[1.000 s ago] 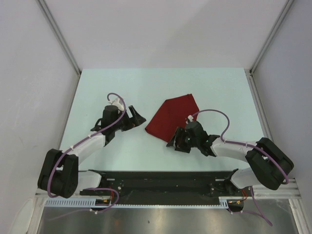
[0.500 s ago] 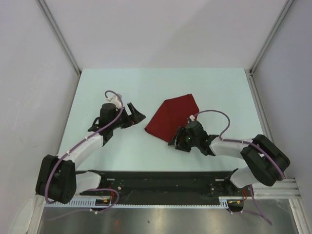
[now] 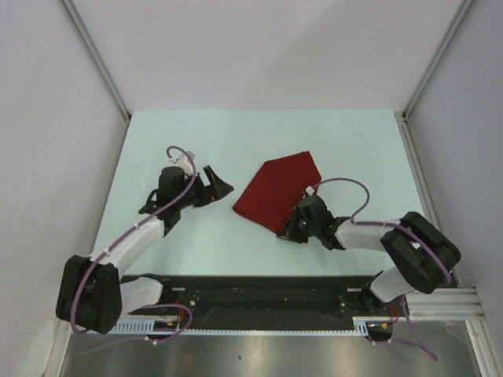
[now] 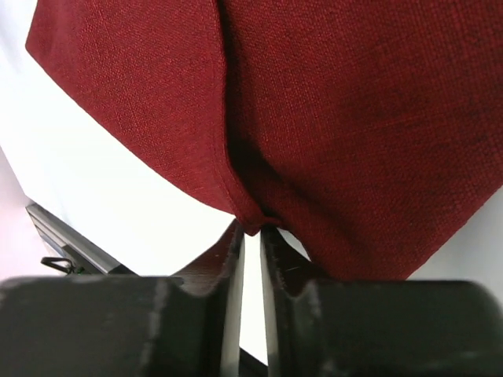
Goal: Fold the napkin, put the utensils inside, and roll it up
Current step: Fold the napkin
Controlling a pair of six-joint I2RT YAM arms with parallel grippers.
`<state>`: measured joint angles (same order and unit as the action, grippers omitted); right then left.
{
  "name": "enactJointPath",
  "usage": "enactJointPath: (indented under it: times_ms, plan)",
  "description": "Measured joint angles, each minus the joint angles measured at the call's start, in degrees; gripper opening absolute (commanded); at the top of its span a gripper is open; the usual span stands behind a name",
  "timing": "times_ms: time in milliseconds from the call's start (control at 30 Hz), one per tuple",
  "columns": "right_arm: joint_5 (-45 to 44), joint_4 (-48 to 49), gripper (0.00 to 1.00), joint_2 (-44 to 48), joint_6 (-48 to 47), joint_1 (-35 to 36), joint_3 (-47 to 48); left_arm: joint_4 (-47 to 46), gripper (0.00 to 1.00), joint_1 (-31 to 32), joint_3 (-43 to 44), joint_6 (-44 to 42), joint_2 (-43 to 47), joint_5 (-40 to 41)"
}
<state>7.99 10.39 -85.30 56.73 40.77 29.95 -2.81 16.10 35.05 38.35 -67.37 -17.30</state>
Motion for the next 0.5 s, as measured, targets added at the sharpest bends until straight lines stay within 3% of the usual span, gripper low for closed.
enactJointPath:
  times_ms: [133, 500]
  plan:
    - [0.00, 0.02, 0.00, -0.24, -0.35, 0.02, 0.04, 0.85, 0.94, -0.22, 0.48, 0.02, 1.33, -1.01]
    - [-1.07, -7.72, 0.00, 6.67, -3.69, 0.00, 4.15, 6.21, 0.95, -1.90, 5.51, -2.38, 4.46, -4.13]
